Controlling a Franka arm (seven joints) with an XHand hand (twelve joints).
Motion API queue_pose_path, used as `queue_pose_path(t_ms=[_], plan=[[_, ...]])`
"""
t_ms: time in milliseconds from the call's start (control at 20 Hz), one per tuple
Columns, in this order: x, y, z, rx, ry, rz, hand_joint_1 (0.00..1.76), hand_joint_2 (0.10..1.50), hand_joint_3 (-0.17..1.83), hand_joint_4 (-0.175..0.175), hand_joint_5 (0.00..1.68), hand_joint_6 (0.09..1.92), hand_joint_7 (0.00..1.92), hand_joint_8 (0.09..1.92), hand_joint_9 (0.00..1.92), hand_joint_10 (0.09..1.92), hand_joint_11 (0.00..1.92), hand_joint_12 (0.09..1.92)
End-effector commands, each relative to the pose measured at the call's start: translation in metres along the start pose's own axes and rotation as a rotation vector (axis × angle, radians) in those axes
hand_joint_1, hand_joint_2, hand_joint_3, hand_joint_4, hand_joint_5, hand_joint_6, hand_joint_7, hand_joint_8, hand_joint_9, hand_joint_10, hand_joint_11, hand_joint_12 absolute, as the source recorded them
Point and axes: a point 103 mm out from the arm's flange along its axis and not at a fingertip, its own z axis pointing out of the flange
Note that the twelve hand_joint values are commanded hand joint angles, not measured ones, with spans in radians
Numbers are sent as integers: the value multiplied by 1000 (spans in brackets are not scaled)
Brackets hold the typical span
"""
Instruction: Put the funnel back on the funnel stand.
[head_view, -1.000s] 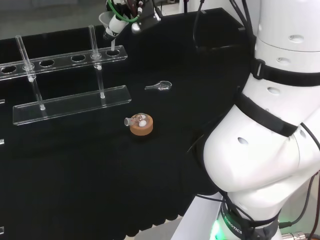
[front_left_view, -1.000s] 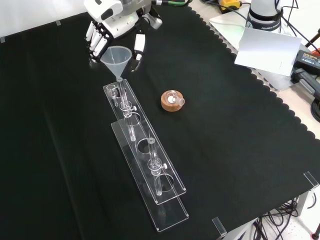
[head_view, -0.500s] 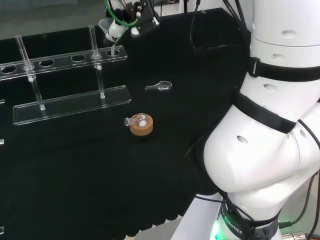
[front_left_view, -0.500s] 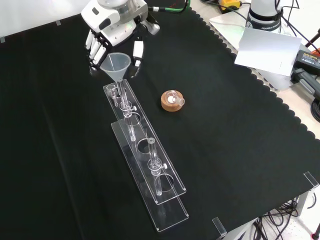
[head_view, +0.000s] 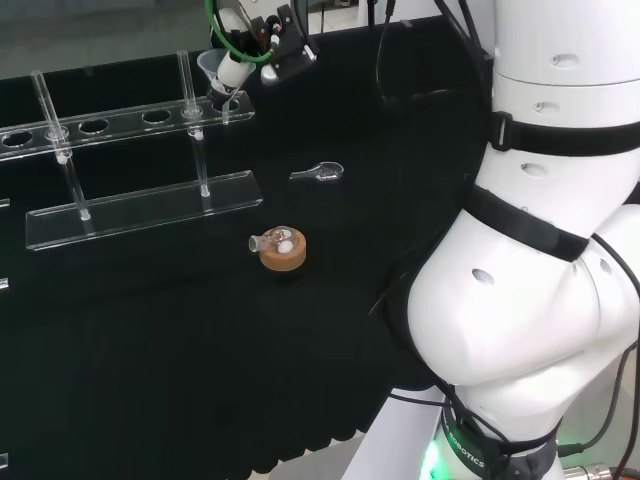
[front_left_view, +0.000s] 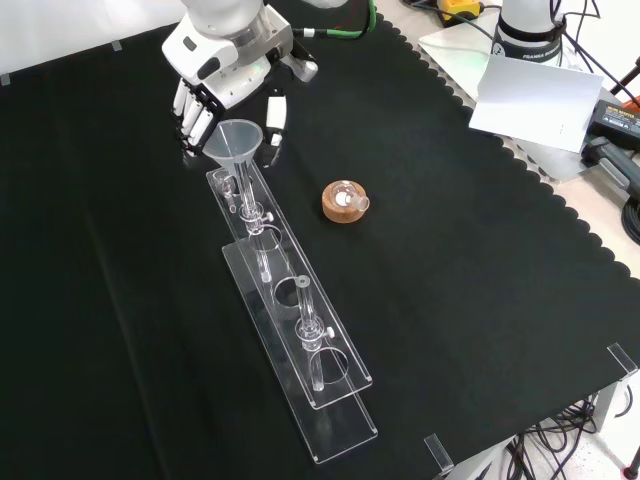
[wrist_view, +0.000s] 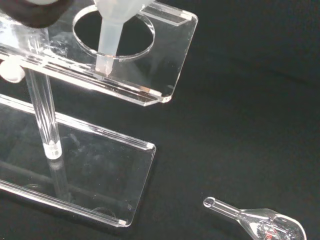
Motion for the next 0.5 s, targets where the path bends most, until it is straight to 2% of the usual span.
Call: queue_pose_path(t_ms=[50,300,500], plan=[[0,3,6,26,23,-19,782,788,431,32,751,578,604,636,905,371,762,1154],[3,3,7,57,38,-49,730,696,426,-8,481,550,487,674,774,453,636,1238],[5,1,7,88,44,-72,682,648,407,-16,373,369,341,685,621,545,527,1296]])
